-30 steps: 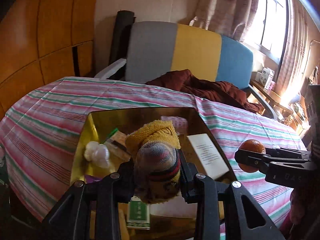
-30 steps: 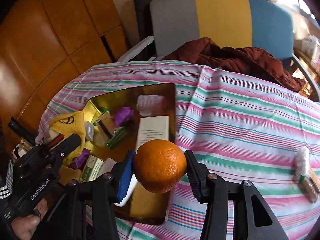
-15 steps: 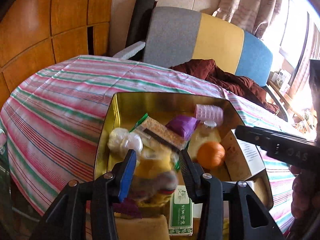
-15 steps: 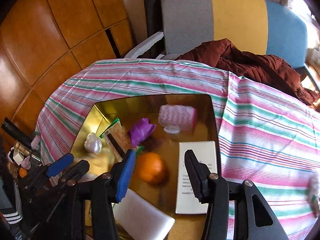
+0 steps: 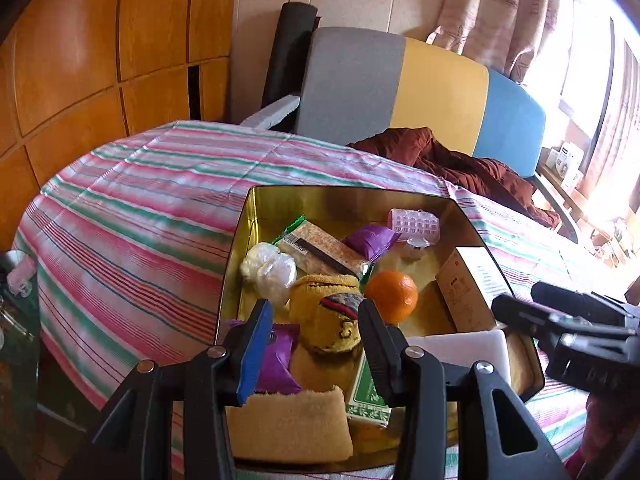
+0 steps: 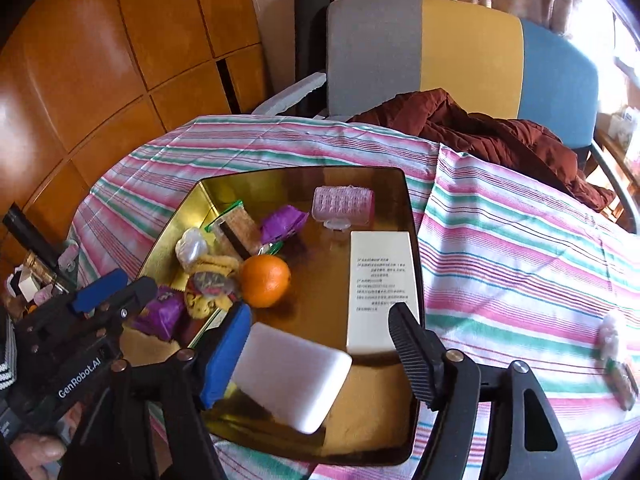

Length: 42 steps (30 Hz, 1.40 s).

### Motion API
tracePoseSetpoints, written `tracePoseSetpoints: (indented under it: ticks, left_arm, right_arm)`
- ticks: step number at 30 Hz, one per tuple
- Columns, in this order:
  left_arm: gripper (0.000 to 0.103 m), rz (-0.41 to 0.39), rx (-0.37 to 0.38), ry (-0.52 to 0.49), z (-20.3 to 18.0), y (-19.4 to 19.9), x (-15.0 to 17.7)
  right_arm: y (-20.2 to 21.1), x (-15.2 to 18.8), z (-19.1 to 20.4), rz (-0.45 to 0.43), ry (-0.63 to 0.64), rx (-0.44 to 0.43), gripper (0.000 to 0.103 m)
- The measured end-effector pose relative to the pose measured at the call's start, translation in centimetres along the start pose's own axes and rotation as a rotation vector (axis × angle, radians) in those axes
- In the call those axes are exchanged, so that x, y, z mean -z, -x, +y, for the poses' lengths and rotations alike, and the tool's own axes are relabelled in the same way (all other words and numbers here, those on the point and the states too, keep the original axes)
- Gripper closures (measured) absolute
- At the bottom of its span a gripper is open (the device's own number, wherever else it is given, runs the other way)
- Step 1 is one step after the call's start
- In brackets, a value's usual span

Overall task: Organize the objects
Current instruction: 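Drop the plush toy into the gold tray with left tool while right tool releases the orange there, then withdraw both tools from the gold tray toward the last wrapped ball and cracker pack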

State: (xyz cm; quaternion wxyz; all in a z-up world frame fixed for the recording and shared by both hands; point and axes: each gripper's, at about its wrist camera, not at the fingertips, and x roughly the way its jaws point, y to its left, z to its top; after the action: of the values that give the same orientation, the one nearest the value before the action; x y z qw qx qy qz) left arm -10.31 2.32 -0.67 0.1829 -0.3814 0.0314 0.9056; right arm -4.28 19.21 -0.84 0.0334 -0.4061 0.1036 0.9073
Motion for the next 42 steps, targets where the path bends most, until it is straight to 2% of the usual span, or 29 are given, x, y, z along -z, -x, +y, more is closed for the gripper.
tracePoseSetpoints:
  ticks: [11,20,30,42]
  left_arm:
    - [0.058,-0.038,-0.011,-0.064,-1.5,2.1,0.8]
    - [0.058,-0.032,0.011,-0.103,-3.0,2.8,1.5]
    - [0.058,-0.025,0.060,-0.170,-5.7,3.2,2.0]
    - [0.058,-0.003,0.125,-0.265,-9.5,3.0,2.6]
  right_arm:
    - [1.8,2.1,0.2,-0.026,0.023,0.025,0.011]
    - [2.7,3.2,-1.8,-0.025,-0.008,0.048,0.009]
    - [3.8,4.3,-6.0,-0.013,-0.049,0.118,0.000]
    - [5.5,5.7,-13.6,0.034,-0.119,0.243,0.000]
